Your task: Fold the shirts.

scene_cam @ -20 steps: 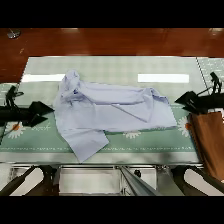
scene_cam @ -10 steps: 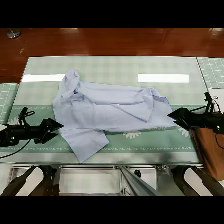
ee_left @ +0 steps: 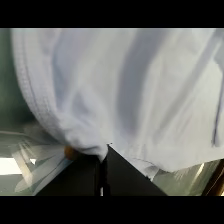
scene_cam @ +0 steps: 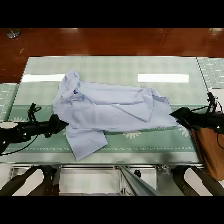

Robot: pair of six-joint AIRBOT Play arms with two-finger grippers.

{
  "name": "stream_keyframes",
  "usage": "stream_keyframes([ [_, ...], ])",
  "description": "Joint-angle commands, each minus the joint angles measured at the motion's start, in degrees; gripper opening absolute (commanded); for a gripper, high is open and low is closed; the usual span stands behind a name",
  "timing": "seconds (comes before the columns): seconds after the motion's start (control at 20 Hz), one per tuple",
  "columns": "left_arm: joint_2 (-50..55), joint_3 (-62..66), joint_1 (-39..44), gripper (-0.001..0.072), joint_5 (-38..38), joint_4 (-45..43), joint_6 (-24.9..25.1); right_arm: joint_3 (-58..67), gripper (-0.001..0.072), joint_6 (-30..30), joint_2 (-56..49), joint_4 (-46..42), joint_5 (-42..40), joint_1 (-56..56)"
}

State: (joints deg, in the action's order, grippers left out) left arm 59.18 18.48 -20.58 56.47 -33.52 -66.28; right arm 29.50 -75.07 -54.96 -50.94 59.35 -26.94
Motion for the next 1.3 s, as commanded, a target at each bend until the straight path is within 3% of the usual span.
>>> stream_keyframes([
  [0.0,0.6,2.5,1.3,0.0026,1.4,2.4,3.7,0.3,0.0624,-8.2,-0.3,-12.0,-0.9,0.0],
  [0.15,0.6,3.8,1.3,0.0026,2.1,2.7,4.1,0.3,0.0623,-10.7,-1.8,-12.5,0.1,0.0],
  [0.4,0.6,3.8,1.3,0.0026,2.1,2.7,4.1,0.4,0.0623,-6.4,-8.2,-1.9,-2.4,0.0],
  [0.7,0.6,3.8,1.3,0.0026,2.1,2.7,4.1,6.4,0.0618,-6.8,-18.1,-0.3,-3.9,5.6],
  [0.75,0.6,3.8,1.3,0.0026,2.1,2.8,4.1,8.2,0.0526,-7.0,-19.4,-0.5,-3.8,7.6],
  [0.8,0.6,3.8,1.3,0.0026,2.1,2.8,4.1,9.8,0.0230,-7.2,-20.4,-0.5,-3.0,9.2],
  [0.85,0.6,4.5,1.3,0.0026,2.2,2.8,4.1,11.7,0.0023,-7.1,-21.0,-0.6,-1.9,10.5],
  [1.0,-0.3,13.2,1.3,0.0026,5.1,6.1,4.1,22.2,0.0023,-6.3,-21.0,-0.5,4.7,11.9],
  [1.15,-1.9,31.9,1.3,0.0026,6.0,14.2,5.6,41.6,0.0022,-6.3,-18.9,-0.5,8.5,11.9],
  [1.25,-2.0,47.0,1.3,0.0026,5.9,14.5,5.6,56.7,0.0022,-8.3,-17.1,-0.6,8.2,11.9],
])
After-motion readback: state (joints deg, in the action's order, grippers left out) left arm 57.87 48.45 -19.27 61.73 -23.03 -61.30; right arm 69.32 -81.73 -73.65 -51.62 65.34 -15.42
